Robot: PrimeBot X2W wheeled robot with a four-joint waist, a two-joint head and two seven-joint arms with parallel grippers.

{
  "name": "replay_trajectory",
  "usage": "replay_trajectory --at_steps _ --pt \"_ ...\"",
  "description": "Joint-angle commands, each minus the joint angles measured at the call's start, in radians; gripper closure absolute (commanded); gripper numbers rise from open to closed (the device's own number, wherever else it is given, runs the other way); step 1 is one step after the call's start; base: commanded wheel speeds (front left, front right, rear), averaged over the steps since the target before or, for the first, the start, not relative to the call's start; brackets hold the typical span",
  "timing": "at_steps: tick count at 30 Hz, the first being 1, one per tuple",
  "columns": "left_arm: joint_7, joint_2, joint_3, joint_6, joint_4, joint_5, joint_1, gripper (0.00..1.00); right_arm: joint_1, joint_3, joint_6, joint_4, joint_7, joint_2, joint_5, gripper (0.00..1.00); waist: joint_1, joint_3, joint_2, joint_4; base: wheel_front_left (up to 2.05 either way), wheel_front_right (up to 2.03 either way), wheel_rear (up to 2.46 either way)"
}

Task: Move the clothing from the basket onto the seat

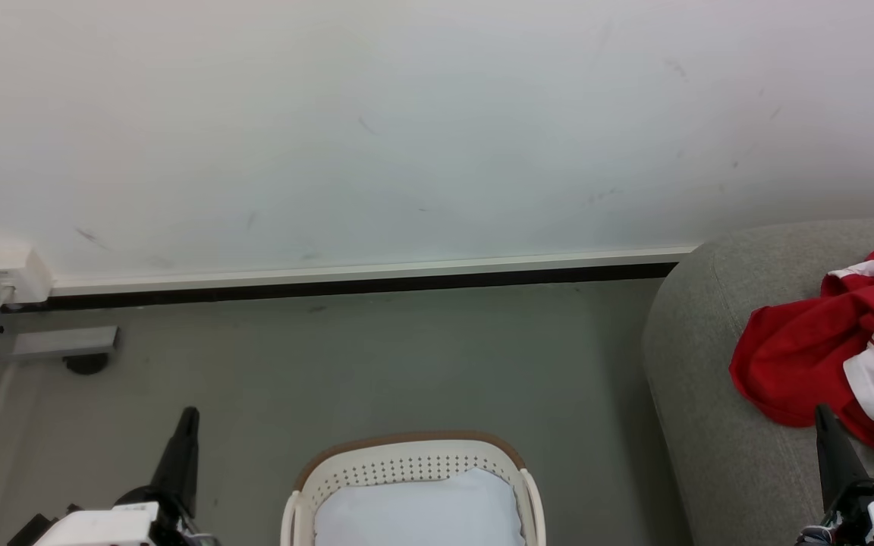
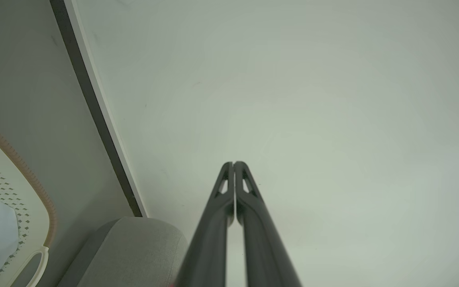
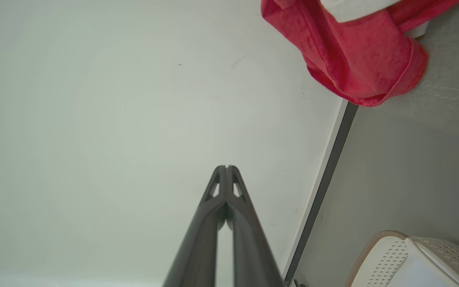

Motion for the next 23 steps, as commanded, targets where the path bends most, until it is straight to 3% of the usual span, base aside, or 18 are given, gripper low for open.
replay_trajectory --at_steps 1,23 --pt "0.004 0.002 0.002 -0.004 -0.003 -0.014 -0.008 1.00 -0.012 -0.004 -0.002 0.002 -0.001 0.000 -0.007 1.00 0.0000 0.000 0.0000 0.000 0.00 0.00 0.00" --pt "0.004 0.002 0.002 -0.004 -0.003 -0.014 -0.008 1.00 -0.013 -0.006 -0.002 0.002 0.001 0.001 -0.008 1.00 0.0000 0.000 0.0000 0.000 0.00 0.00 0.00"
